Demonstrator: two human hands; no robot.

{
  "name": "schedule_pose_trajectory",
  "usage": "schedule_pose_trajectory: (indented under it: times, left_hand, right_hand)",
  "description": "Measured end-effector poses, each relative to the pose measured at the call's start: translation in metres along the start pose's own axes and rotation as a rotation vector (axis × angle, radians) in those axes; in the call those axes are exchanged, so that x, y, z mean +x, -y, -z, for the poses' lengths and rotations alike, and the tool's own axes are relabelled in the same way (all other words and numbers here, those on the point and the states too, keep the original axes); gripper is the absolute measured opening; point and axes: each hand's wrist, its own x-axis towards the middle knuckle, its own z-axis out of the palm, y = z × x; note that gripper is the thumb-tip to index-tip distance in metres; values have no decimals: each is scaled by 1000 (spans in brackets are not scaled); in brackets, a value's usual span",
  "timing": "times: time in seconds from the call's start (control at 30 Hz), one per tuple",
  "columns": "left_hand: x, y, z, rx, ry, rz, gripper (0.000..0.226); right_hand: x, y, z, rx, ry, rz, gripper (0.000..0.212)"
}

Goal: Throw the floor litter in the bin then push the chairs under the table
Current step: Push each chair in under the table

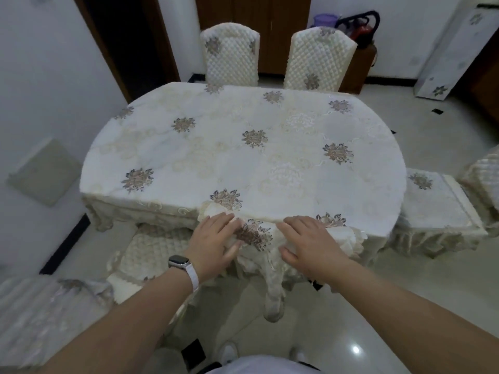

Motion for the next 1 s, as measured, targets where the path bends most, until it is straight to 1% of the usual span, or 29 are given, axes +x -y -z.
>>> schedule_pose_trajectory:
  times: [0.17, 0.27, 0.43, 0.5, 0.6, 0.73, 1.0]
  left_hand:
    - [-22, -12, 21, 131, -29, 68, 41]
    - [-44, -16, 29, 170, -60, 180, 39]
    - [-92, -24, 46, 245, -97, 336, 40]
    - [-111, -23, 55, 269, -123, 389, 41]
    - [-138, -15, 70, 320, -166, 445, 39]
    - [-169, 5, 88, 365, -200, 518, 39]
    - [-219, 49, 102, 316, -251, 717, 42]
  right_hand:
    - [18, 3, 7, 14, 4, 182, 50]
    - [27, 5, 7, 73, -18, 287, 50]
    - [45, 20, -1, 141, -56, 462, 46]
    - [54, 35, -6, 169, -48, 519, 46]
    - [69, 65, -10, 147, -3, 599, 49]
    - [88, 110, -6, 170, 32, 653, 54]
    - [130, 183, -12, 120, 58, 787, 54]
